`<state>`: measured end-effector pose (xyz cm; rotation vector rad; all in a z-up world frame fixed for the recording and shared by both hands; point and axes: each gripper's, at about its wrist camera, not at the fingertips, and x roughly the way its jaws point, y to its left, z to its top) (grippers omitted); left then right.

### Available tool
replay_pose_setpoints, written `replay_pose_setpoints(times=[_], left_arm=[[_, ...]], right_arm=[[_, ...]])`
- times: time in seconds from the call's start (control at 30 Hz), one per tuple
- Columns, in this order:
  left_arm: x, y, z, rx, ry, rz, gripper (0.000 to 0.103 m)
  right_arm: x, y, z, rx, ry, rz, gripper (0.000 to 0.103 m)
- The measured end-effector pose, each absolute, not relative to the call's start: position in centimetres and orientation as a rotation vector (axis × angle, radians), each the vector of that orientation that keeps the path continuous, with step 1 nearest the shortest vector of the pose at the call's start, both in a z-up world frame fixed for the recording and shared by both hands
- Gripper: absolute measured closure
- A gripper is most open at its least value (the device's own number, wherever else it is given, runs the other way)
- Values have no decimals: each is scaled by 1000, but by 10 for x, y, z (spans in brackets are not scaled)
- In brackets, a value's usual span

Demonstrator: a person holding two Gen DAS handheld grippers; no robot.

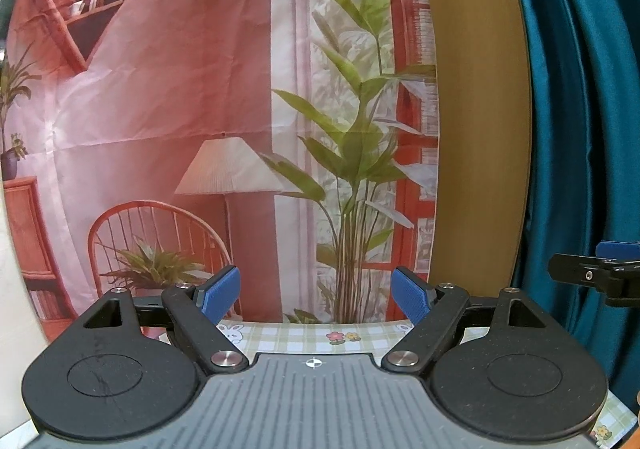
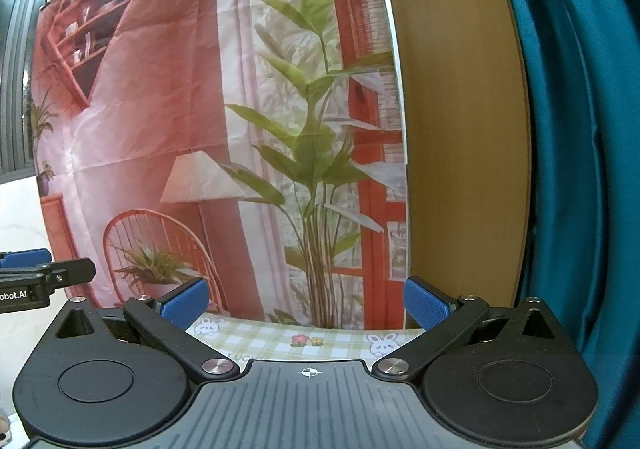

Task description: Organize plates and bowls

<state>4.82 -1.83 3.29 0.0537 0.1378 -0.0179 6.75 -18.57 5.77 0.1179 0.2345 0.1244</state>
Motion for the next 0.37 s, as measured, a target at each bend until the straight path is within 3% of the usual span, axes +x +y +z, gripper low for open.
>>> replay_pose_setpoints(times=[0.37], left_arm=[[49, -14, 33, 48, 132, -3, 18]], right_arm=[[69, -185, 57, 116, 238, 125, 0]])
